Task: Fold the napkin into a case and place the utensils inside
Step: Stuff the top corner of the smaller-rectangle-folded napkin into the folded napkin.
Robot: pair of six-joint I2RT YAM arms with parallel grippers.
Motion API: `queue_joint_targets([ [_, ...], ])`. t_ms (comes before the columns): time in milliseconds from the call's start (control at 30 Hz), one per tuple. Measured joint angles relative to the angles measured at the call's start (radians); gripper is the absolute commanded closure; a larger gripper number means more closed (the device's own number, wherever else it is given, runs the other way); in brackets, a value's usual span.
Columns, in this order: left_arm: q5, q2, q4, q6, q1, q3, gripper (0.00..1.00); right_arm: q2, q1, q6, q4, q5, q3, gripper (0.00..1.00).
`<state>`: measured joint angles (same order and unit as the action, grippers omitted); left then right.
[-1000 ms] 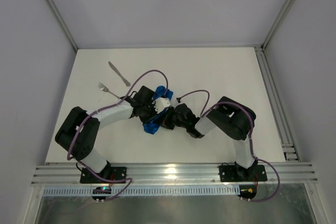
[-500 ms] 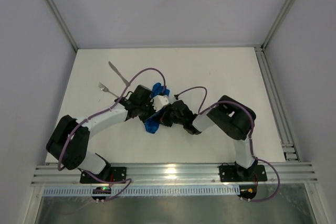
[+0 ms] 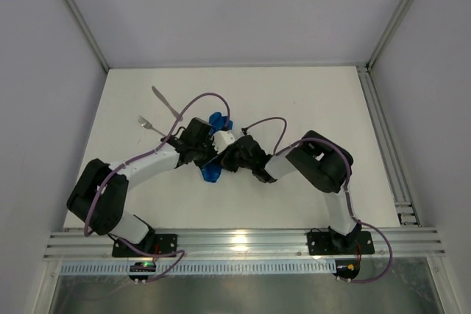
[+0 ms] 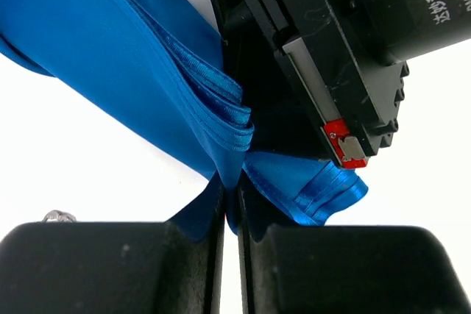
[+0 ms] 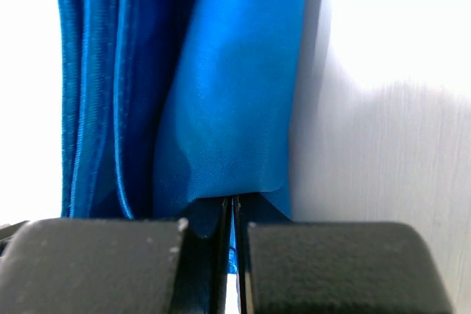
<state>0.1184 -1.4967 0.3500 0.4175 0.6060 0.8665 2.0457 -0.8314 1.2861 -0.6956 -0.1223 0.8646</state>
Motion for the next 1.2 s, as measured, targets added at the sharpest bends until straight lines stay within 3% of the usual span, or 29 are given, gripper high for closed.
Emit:
queue_joint_targets([
  [300, -0.023, -0.034, -0.068, 0.008, 0.002, -0.005, 0.95, -0.002, 0.009, -0.006, -0.019, 0.004, -0.012, 0.93],
  [700, -0.083, -0.053, -0.067, 0.044, 0.025, -0.052, 0.94, -0.263, 0.025, -0.085, 0.061, -0.038, -0.201, 0.83],
  [1200, -0.119, -0.053, -0.092, 0.088, 0.075, -0.072, 0.83, -0.195, 0.070, -0.051, -0.099, -0.061, -0.235, 0.64],
])
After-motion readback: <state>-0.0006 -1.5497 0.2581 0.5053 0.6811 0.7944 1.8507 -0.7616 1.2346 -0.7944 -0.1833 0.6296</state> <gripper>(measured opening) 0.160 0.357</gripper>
